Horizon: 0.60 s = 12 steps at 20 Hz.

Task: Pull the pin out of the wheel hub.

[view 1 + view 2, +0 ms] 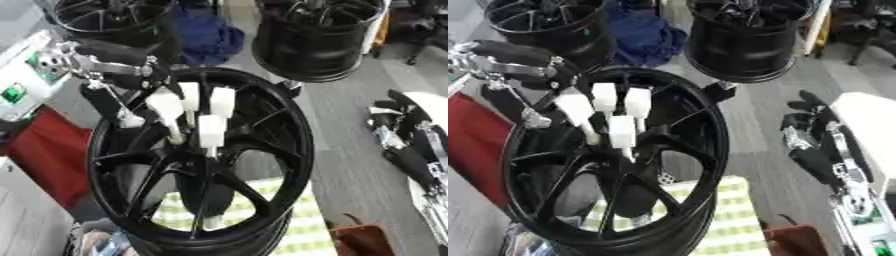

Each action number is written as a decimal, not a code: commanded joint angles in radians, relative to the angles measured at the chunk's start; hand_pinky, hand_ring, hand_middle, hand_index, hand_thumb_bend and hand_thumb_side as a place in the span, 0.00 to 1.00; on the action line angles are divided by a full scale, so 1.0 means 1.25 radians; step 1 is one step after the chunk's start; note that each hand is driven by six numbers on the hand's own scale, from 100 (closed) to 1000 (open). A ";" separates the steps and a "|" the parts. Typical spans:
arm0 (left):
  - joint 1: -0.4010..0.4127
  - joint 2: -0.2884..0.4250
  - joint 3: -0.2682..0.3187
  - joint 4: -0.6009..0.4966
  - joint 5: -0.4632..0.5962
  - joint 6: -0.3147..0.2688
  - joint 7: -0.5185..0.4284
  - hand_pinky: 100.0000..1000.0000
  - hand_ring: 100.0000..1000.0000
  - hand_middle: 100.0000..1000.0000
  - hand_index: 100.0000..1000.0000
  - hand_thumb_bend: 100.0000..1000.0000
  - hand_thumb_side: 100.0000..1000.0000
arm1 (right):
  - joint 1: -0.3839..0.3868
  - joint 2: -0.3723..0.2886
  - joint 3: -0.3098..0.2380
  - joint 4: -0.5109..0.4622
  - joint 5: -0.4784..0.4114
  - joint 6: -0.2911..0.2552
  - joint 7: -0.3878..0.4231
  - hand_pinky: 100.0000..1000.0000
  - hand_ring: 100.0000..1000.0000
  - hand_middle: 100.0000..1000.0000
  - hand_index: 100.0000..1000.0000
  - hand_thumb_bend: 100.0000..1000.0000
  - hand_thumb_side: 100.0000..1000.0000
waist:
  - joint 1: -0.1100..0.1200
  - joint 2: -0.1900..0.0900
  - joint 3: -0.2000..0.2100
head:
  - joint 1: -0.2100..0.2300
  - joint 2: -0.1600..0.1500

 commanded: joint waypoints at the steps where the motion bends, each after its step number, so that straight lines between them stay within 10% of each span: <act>1: 0.005 0.077 0.090 -0.037 0.017 -0.049 -0.076 0.51 0.00 0.38 0.57 0.00 0.00 | -0.005 -0.013 -0.010 -0.006 0.003 0.000 -0.005 0.76 0.74 0.77 0.94 0.00 0.36 | 0.000 -0.011 0.004 | -0.003 -0.001; 10: 0.254 0.240 0.333 -0.073 0.018 0.022 -0.058 0.54 0.00 0.41 0.61 0.00 0.00 | -0.005 -0.010 -0.019 -0.005 0.007 -0.001 -0.016 0.76 0.74 0.77 0.94 0.00 0.36 | -0.001 -0.002 0.015 | 0.015 -0.001; 11: 0.287 0.246 0.348 -0.064 0.010 0.030 -0.051 0.55 0.00 0.43 0.62 0.20 0.00 | -0.005 -0.010 -0.019 -0.005 0.007 0.000 -0.017 0.76 0.74 0.77 0.94 0.00 0.36 | -0.002 -0.001 0.016 | 0.018 -0.001; 12: 0.318 0.247 0.359 -0.052 0.000 0.037 -0.046 0.56 0.00 0.45 0.64 0.00 0.00 | -0.005 -0.009 -0.020 -0.006 0.007 0.000 -0.018 0.76 0.74 0.77 0.94 0.00 0.36 | -0.003 0.000 0.017 | 0.020 -0.001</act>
